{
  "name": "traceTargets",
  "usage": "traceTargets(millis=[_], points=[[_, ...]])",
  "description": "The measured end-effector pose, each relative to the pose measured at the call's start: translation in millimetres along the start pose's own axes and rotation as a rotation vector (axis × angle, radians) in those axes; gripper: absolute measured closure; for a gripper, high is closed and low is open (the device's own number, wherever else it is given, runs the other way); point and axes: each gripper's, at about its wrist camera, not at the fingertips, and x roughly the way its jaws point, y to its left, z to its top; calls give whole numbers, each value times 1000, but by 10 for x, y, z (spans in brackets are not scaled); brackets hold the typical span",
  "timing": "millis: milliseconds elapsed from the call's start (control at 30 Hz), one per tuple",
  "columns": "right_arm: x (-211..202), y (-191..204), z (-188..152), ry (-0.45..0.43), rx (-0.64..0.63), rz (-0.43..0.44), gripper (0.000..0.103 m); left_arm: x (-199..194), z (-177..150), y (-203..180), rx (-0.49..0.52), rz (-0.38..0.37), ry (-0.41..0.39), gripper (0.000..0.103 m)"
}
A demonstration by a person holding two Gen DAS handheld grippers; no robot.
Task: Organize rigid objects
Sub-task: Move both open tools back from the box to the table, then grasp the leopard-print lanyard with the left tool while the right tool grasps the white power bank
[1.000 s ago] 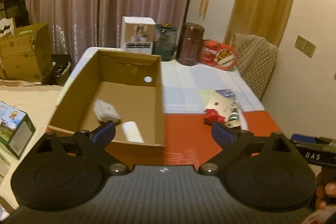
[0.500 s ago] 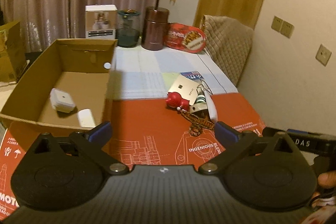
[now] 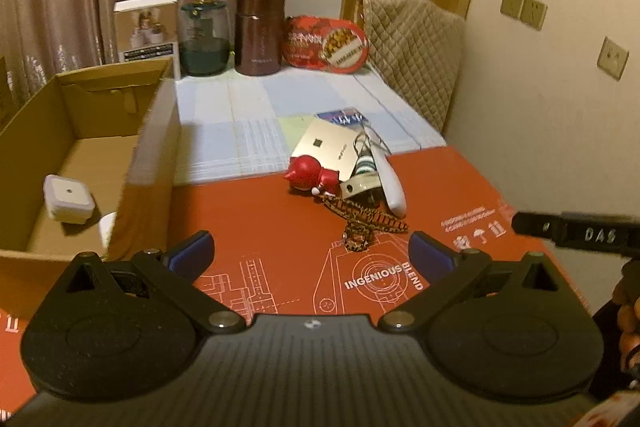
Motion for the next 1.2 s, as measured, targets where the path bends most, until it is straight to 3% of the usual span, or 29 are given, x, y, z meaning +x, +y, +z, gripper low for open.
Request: traceTargets(millis=[300,567,767,933,1200], points=[[462,-149,123,37,-26,20,23,678,6,-163,78,-15,102,8],[913,-269,176,79,-44,46,23,1201,-55,-256,133,-54,99,12],[1114,-303,188,100,-32,67,23,1511,-59,-298,175,-104,114,30],[1208,-315,207,112,-20,78,23,1713,-55,-357,207,-120,134,54],[1276,-306,202,123,-22,69,23,1837,-48,-384,214,-158,126,77]])
